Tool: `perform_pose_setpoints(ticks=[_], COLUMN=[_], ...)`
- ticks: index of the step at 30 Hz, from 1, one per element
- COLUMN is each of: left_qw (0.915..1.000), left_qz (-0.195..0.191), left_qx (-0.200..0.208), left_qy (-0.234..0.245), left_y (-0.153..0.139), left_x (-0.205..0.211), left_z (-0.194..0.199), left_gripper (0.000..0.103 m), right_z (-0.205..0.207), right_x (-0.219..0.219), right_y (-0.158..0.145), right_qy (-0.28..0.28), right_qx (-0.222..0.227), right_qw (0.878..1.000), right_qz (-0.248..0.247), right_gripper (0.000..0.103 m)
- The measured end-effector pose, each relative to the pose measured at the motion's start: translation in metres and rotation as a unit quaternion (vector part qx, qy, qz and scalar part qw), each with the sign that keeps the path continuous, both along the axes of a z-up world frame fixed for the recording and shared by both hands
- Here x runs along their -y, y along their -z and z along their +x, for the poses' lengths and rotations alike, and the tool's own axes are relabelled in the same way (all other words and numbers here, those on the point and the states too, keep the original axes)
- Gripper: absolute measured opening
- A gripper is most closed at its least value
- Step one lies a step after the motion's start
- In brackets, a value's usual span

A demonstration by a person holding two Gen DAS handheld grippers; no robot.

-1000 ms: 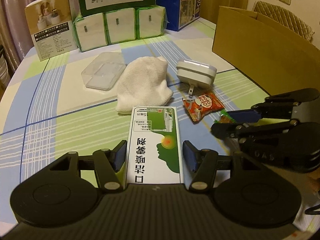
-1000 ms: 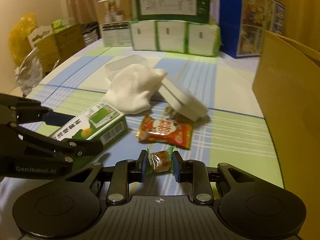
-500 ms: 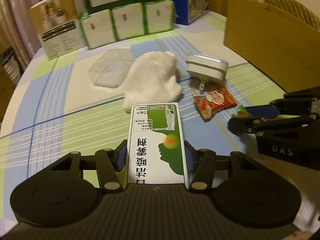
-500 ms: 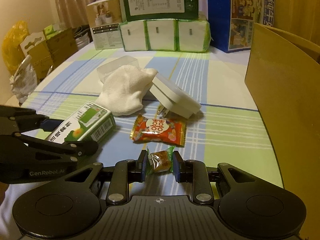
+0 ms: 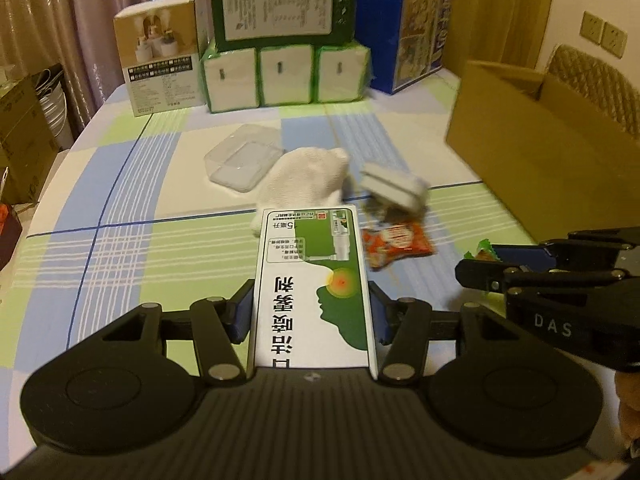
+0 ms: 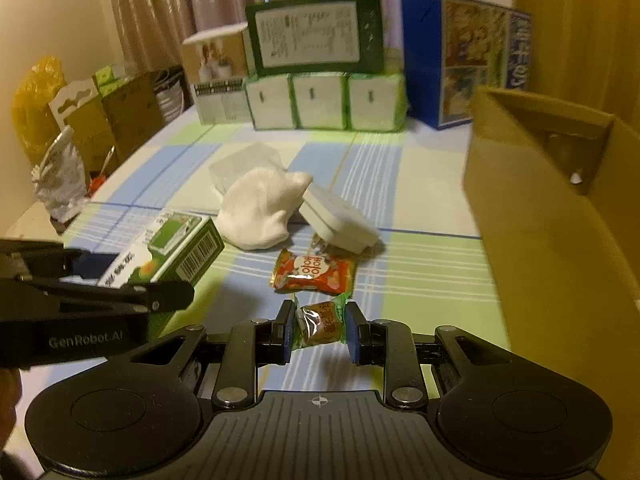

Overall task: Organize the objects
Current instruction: 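Lift the green-and-white box and the candy off the table with both tools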

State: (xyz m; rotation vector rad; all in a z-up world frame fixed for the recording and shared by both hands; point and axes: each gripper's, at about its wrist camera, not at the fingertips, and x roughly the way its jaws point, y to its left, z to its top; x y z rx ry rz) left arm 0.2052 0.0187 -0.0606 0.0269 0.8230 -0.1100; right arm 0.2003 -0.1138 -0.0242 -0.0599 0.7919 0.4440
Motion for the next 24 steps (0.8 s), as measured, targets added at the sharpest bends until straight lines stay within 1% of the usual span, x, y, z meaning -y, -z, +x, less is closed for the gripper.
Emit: perform_pose_setpoints(ticks=[7,11,15,24], left_qw=[0.9997,0.9998,0.9998,0.9996], left_qz=[-0.02,-0.016,-0.01,-0.019], left_qx=[0.006,0.009,0.013,0.019], left_qy=[-0.015,-0.01,-0.01,-0.006], left_y=[-0.039,-0.057,-0.071,-0.09], left_x=[0.026,0.042,0.054,0.075], left_z=[-0.047,-0.073,-0.095,-0.131], left_gripper=[0.051,0.051,0.051,0.051], right_z=[-0.041,-0.065,-0.088,-0.121], right_x=[0.03,0.048,0.066,0.098], right_y=[-0.043,-0.062,-0.073,-0.091], right_qy=[0.016,0.024,0.03,0.05], right_qx=[0.007,0.012,0.016,0.029], right_qw=[1.0,0.999,0.999,0.998], right_qz=[0.022,0.03,0.032,0.038], right_gripper=[0.023,0.023,0.023,0.023])
